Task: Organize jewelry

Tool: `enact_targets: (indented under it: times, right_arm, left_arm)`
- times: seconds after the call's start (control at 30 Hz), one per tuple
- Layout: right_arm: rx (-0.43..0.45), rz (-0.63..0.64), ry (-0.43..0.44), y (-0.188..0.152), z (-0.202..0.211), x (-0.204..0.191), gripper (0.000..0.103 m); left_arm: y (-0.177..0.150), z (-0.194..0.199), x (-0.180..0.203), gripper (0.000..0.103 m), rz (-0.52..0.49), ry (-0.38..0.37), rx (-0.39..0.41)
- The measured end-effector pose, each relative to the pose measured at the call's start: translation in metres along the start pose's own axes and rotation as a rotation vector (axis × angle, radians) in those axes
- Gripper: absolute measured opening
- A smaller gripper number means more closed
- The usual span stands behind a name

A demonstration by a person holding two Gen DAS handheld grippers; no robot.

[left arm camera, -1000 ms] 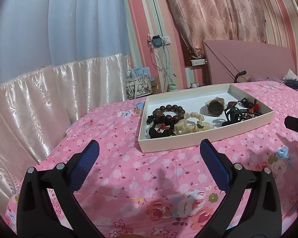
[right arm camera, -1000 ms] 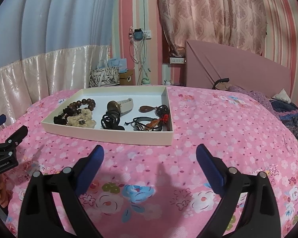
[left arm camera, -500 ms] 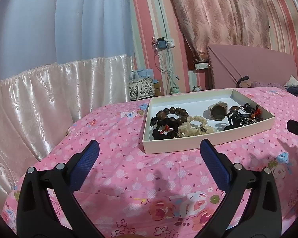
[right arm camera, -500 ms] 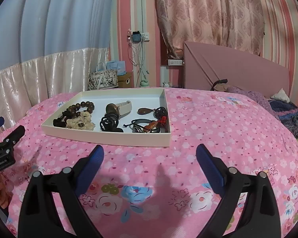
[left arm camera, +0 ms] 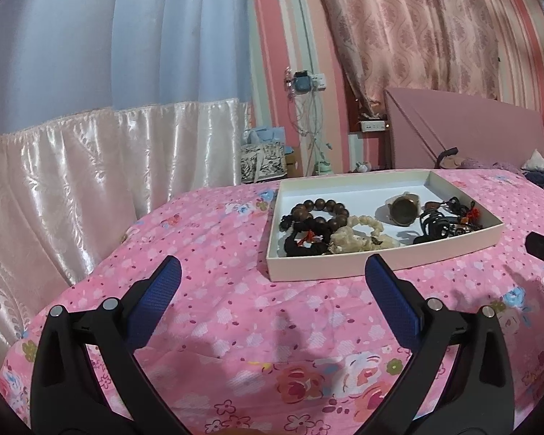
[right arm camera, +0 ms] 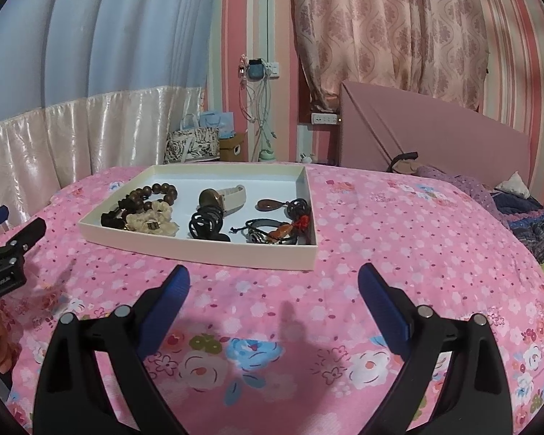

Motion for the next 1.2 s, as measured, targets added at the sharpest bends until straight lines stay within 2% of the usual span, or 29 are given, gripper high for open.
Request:
enact_targets:
  times: [0.23, 0.57, 1.2]
  right_arm:
    - [0.003, -0.013, -0.007, -0.0009, 0.0025, 0.0033, 0.096]
    - [0.001, 0.044, -0.014, -0.0017, 0.0036, -0.0059, 0.097]
    - [0.0, 0.042, -0.015, -0.0024, 0.0037, -0.0061, 0.098]
  left_arm:
    - [0.0005, 0.0025, -0.0059, 0.1, 0.034, -0.005, 0.011]
    - [0.001, 0.005, -0.0088, 0.1, 0.058, -0.008, 0.023]
    - [0.0004, 0.006, -0.0055, 0.1, 0.046, -0.004, 0.018]
Point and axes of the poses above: each gripper's, at about its wrist camera, not at the fingertips, and z roughly against the way its jaws point, x to its right, y to its top, the point moved 10 cm from there along -z, roughly the way its jaws point, and after that the axes turned 4 degrees about x, right-handed, at the moved point
